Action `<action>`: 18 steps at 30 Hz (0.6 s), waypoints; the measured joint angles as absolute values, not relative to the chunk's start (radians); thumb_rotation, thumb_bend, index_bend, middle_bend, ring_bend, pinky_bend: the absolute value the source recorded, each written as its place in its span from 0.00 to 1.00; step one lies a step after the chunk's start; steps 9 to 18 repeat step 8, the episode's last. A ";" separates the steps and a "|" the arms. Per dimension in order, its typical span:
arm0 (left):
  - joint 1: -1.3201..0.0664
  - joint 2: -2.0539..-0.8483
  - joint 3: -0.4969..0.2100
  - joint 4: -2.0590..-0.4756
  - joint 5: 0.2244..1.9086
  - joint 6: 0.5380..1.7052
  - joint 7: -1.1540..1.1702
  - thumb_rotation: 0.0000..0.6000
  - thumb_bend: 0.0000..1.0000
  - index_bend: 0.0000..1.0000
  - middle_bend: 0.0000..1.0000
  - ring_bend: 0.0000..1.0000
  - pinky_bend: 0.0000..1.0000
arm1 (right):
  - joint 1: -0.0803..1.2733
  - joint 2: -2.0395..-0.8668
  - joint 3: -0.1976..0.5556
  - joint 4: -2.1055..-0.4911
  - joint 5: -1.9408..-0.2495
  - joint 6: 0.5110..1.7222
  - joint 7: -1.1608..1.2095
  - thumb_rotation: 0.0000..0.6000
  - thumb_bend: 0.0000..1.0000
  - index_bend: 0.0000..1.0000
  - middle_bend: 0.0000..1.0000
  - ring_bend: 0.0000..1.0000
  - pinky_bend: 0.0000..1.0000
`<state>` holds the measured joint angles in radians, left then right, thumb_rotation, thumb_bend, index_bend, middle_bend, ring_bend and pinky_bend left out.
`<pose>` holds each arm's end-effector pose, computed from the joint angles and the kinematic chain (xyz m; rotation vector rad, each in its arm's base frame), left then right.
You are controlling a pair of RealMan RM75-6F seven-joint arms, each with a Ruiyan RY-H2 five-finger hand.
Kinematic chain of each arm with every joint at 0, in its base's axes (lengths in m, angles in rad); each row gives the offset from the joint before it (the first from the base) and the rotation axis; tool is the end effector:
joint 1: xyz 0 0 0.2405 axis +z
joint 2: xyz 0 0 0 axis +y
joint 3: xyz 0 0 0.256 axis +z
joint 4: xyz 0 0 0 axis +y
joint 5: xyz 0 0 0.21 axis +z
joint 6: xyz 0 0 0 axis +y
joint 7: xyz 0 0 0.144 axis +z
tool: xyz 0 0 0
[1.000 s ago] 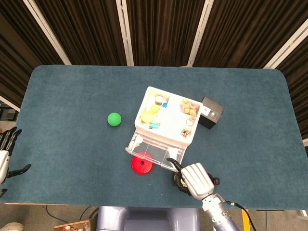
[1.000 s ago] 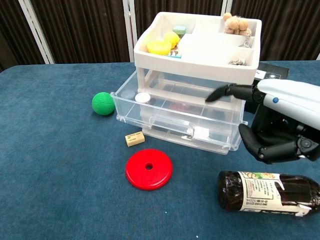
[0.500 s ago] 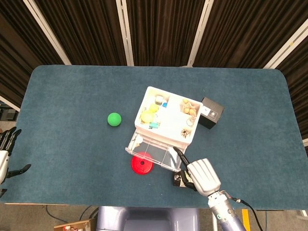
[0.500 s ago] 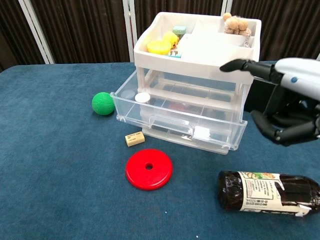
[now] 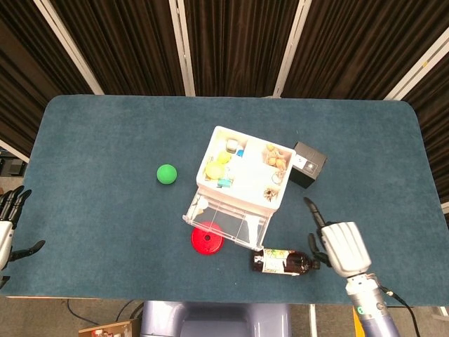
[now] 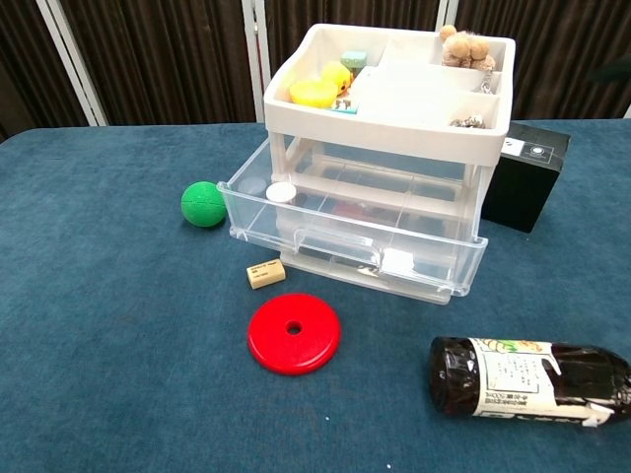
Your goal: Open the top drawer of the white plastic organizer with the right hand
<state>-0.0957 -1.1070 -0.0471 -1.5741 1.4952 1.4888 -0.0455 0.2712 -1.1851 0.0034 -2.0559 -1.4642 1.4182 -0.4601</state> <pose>-0.3179 0.1846 0.1674 -1.3811 -0.8931 -0.9125 -0.1826 -0.1984 0.1050 1.6038 -0.9071 1.0073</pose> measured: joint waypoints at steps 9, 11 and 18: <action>-0.087 -1.109 -0.046 -1.570 1.505 1.511 -0.024 1.00 0.04 0.01 0.00 0.00 0.05 | 0.223 -1.139 -0.025 -1.937 -1.463 1.423 -0.350 1.00 0.30 0.00 0.00 0.00 0.23; -0.087 -1.109 -0.046 -1.570 1.505 1.511 -0.024 1.00 0.04 0.01 0.00 0.00 0.05 | 0.223 -1.139 -0.025 -1.937 -1.463 1.423 -0.350 1.00 0.30 0.00 0.00 0.00 0.23; -0.087 -1.109 -0.046 -1.570 1.505 1.511 -0.024 1.00 0.04 0.01 0.00 0.00 0.05 | 0.223 -1.139 -0.025 -1.937 -1.463 1.423 -0.350 1.00 0.30 0.00 0.00 0.00 0.23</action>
